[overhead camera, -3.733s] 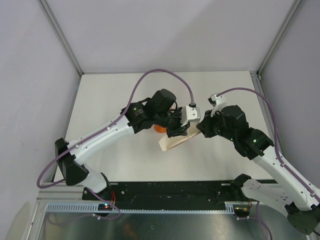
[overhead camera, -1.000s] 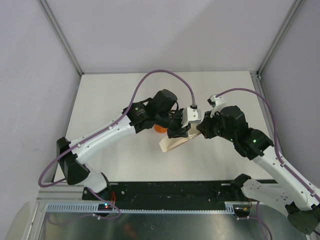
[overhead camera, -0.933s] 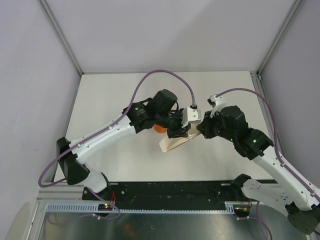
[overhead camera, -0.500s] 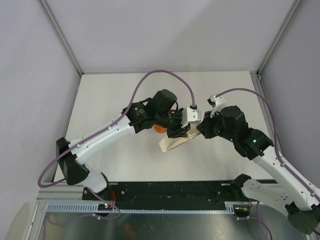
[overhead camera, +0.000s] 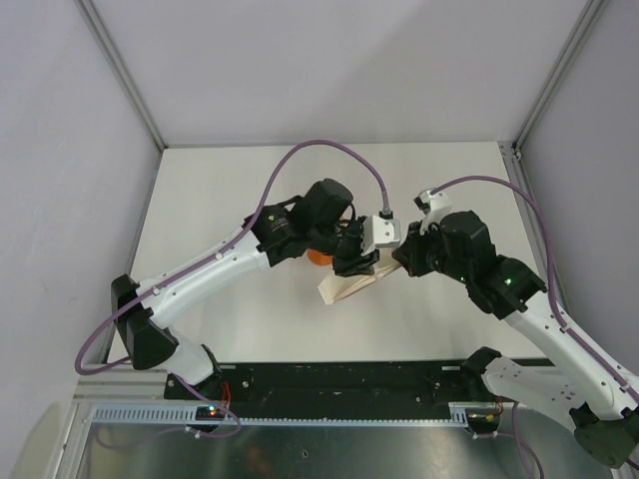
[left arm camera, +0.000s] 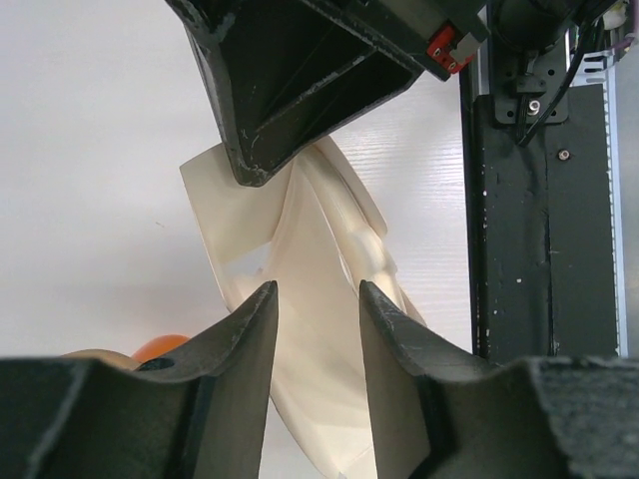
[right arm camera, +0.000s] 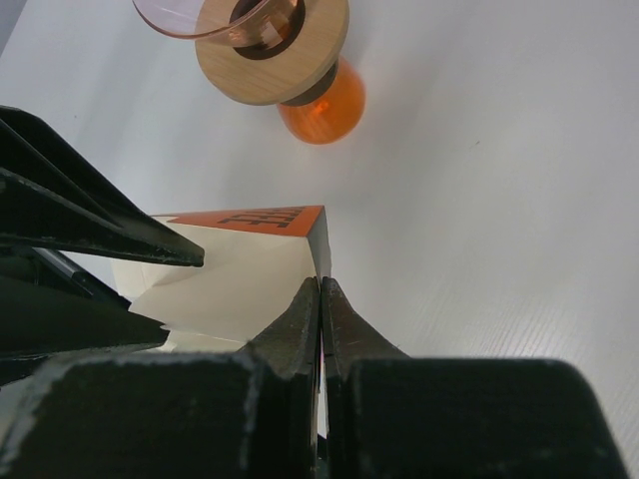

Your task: Place the coffee filter in the dripper

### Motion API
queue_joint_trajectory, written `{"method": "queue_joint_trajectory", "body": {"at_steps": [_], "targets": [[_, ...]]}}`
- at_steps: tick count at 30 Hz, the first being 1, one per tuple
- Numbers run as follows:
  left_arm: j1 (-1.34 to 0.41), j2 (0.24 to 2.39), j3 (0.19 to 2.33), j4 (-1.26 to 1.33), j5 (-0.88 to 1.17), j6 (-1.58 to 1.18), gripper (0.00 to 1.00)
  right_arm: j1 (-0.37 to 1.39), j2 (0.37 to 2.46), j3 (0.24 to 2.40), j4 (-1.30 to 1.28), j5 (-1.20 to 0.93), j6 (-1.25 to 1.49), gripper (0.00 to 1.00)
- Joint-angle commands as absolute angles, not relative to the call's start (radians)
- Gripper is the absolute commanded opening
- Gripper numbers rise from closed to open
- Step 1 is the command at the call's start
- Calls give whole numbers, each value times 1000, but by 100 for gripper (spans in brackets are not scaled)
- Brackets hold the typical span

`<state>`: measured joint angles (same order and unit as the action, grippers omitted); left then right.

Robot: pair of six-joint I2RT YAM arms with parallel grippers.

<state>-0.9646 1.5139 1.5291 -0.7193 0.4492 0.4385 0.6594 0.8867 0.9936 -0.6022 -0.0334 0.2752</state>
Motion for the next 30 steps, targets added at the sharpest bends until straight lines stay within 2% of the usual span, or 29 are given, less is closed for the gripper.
{"method": "queue_joint_trajectory", "body": {"at_steps": [1,11,23,30], "targets": [[-971,1481,1518,-714,440,475,43,666,885,1040,-573,-30,267,0],[-973,1530,1553,-711,423,400,36,665,882,1040,-571,-32,268,0],[-995,1551,1554,-705,462,346,36,666,881,1040,-574,-14,277,0],[-1007,1575,1565,-683,391,323,23,665,897,1040,-579,16,335,0]]}}
